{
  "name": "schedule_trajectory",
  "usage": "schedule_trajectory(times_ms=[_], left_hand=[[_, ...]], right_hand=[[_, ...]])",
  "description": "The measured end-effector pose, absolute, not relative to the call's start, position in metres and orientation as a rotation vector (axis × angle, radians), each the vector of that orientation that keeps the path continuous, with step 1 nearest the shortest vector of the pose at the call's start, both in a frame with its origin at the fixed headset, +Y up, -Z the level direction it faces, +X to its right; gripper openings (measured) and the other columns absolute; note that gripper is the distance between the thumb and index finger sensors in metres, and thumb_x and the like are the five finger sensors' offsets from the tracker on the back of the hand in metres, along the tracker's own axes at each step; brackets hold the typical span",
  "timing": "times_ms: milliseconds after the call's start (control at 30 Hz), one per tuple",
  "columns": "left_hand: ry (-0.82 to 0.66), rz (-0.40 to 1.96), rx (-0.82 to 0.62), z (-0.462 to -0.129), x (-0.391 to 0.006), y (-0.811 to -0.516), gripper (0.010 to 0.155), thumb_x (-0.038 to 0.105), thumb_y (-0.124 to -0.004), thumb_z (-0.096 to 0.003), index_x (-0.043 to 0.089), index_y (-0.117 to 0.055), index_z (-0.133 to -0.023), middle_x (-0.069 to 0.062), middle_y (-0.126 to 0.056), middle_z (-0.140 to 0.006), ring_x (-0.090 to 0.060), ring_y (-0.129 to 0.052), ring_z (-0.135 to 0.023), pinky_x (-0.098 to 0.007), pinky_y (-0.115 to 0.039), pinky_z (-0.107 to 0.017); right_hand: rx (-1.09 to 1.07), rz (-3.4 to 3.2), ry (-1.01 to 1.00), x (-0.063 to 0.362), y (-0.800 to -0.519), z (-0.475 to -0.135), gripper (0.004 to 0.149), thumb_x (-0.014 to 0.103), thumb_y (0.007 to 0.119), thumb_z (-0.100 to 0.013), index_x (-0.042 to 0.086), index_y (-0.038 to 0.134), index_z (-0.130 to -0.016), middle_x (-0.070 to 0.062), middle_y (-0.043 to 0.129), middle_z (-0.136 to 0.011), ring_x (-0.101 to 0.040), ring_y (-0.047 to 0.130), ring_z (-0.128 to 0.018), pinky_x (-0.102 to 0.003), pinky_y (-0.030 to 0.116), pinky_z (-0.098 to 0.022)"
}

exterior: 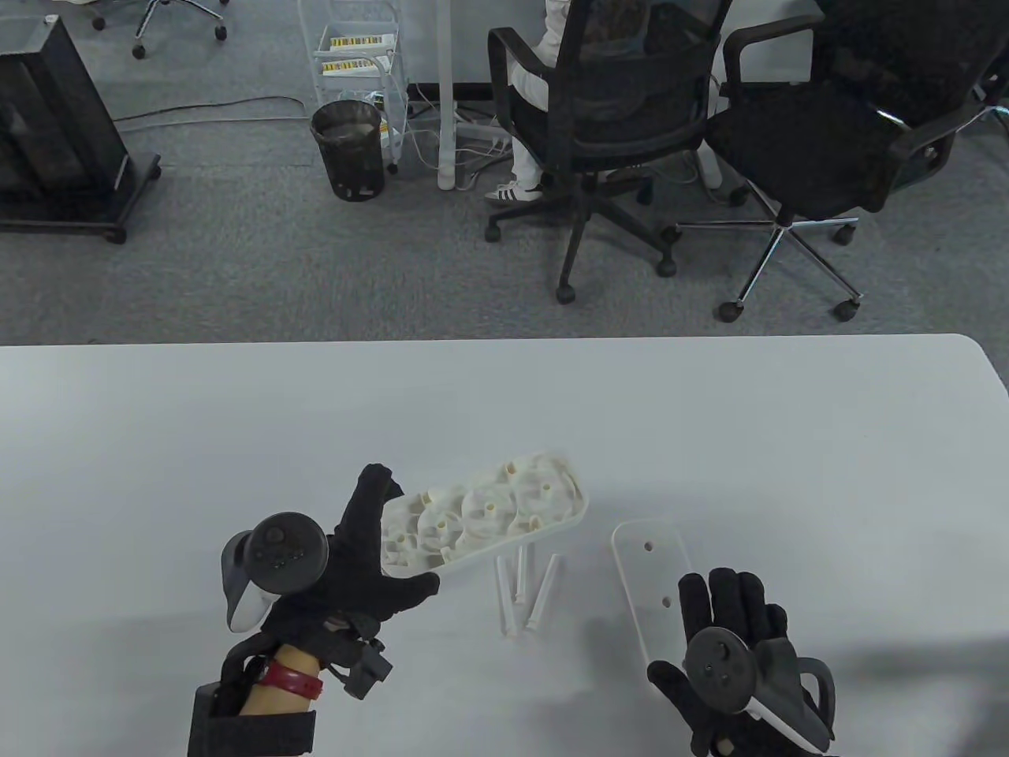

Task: Fit Hanoi Tower parts together into a complete Hanoi Tower

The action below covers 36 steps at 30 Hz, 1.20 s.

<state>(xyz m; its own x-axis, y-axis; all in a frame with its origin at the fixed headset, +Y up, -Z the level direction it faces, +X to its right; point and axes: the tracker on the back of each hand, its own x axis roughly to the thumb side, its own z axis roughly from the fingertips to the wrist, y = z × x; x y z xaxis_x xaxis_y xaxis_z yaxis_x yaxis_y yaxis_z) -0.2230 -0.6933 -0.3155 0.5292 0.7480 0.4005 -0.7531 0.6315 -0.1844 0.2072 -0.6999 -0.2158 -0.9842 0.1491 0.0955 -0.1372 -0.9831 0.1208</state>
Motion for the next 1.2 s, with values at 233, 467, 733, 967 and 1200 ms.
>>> schedule_trajectory(times_ms=[233, 467, 733, 967, 1200], left_hand=[[-0.549, 1.239, -0.037, -0.317, -0.229, -0.718, 0.127, 0.049, -0.103, -0.0314, 0.013, -0.006, -0.106, -0.017, -0.034, -0.114, -0.027, -0.099, -0.07, -0.049, -0.081, -0.063], [-0.568, 1.317, -0.085, -0.316, -0.233, -0.716, 0.128, 0.044, -0.104, -0.0326, 0.015, -0.002, -0.104, -0.013, -0.03, -0.116, -0.028, -0.096, -0.076, -0.048, -0.079, -0.066], [-0.611, 1.317, -0.115, -0.31, -0.232, -0.71, 0.129, 0.041, -0.105, -0.033, 0.015, 0.0, -0.104, -0.012, -0.028, -0.116, -0.03, -0.094, -0.077, -0.049, -0.076, -0.067], [-0.64, 1.314, -0.133, -0.308, -0.232, -0.708, 0.128, 0.041, -0.105, -0.0331, 0.015, -0.001, -0.104, -0.013, -0.028, -0.116, -0.03, -0.094, -0.077, -0.049, -0.076, -0.067], [-0.67, 1.322, -0.149, -0.305, -0.23, -0.704, 0.129, 0.041, -0.105, -0.0329, 0.015, -0.001, -0.104, -0.013, -0.028, -0.116, -0.03, -0.094, -0.076, -0.05, -0.075, -0.067]], right_hand=[[0.13, 3.007, 0.19, 0.207, -0.705, -0.218, 0.095, 0.059, 0.063, -0.037, 0.021, 0.003, -0.1, -0.018, -0.004, -0.108, -0.048, -0.001, -0.098, -0.072, 0.017, -0.069], [0.11, 3.019, 0.199, 0.207, -0.709, -0.221, 0.095, 0.058, 0.063, -0.037, 0.021, 0.002, -0.099, -0.018, -0.004, -0.108, -0.048, 0.0, -0.099, -0.072, 0.018, -0.069], [0.072, 3.019, 0.202, 0.209, -0.711, -0.223, 0.095, 0.058, 0.063, -0.037, 0.02, 0.002, -0.099, -0.018, -0.002, -0.109, -0.048, 0.002, -0.099, -0.071, 0.019, -0.07], [0.015, 2.988, 0.179, 0.213, -0.708, -0.228, 0.096, 0.058, 0.064, -0.037, 0.019, 0.004, -0.099, -0.019, 0.002, -0.11, -0.05, 0.006, -0.1, -0.071, 0.022, -0.07], [-0.022, 3.057, 0.34, 0.202, -0.69, -0.247, 0.096, 0.058, 0.066, -0.038, 0.018, 0.005, -0.1, -0.024, 0.008, -0.11, -0.054, 0.016, -0.101, -0.071, 0.03, -0.071]])
